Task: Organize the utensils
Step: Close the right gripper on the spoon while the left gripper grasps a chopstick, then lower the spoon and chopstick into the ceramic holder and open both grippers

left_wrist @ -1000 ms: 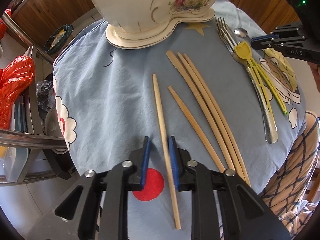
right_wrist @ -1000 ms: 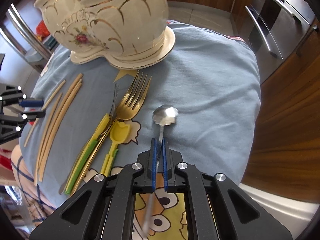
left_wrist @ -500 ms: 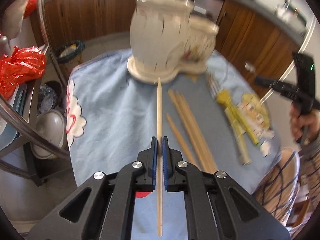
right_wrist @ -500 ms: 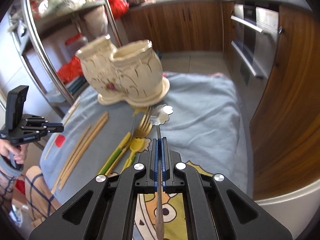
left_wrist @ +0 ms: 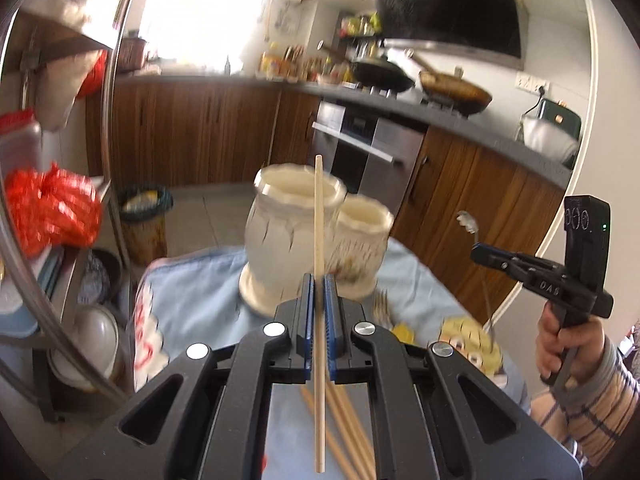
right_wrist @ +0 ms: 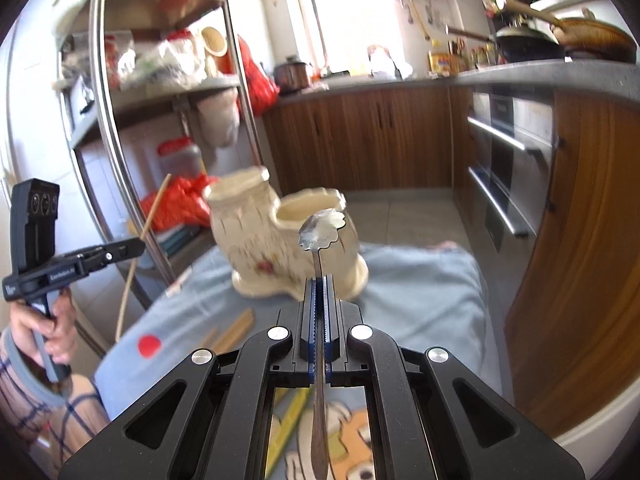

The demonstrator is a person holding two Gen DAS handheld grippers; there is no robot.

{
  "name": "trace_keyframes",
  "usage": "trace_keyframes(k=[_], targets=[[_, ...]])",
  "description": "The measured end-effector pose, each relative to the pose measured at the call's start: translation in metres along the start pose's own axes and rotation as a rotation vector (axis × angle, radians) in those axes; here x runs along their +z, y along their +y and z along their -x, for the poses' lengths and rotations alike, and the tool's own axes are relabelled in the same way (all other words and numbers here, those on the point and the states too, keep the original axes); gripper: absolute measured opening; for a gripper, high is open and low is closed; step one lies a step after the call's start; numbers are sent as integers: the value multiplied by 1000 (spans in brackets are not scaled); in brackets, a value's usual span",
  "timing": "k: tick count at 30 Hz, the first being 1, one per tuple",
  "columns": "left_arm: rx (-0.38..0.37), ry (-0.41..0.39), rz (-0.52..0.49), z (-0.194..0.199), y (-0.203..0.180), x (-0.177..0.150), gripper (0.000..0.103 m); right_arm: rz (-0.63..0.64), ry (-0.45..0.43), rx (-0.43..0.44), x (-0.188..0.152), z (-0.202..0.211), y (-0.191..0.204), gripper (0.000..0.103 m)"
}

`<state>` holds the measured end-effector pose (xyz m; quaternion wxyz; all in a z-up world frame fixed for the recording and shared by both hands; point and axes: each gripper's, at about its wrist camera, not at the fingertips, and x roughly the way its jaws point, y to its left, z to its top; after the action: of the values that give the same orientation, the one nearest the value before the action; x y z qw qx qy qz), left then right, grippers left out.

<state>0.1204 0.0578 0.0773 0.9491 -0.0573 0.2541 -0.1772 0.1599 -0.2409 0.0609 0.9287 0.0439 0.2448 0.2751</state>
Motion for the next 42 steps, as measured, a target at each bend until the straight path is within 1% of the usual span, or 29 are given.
trace_keyframes(k=[4,6,10,12,16,19,22,27,32,38,42], targets=[[10,-94,-14,-1,-9,21,5,-14,-54,31,17,-13,2,4],[6,-132,-3,-5,-9,33,5,-16,-82,43,27,-21,3,4],[-1,-187,27,-15,-4,57,5,-35,-144,70,47,-35,1,4],[4,-214,30,-21,-2,70,5,-44,-188,86,61,-42,-1,4],[15,-270,31,-38,1,97,5,-32,-247,97,87,-57,-1,4],[27,-297,39,-51,6,113,5,-10,-258,99,105,-74,0,4],[39,-322,56,-65,12,125,5,34,-261,83,116,-89,6,4],[65,-337,80,-88,22,122,5,60,-252,59,117,-113,10,4],[83,-300,78,-102,22,101,5,63,-216,33,99,-122,9,4],[89,-265,98,-95,25,75,5,47,-176,26,76,-119,9,4],[105,-256,76,-88,20,65,5,58,-148,11,65,-118,16,2]])
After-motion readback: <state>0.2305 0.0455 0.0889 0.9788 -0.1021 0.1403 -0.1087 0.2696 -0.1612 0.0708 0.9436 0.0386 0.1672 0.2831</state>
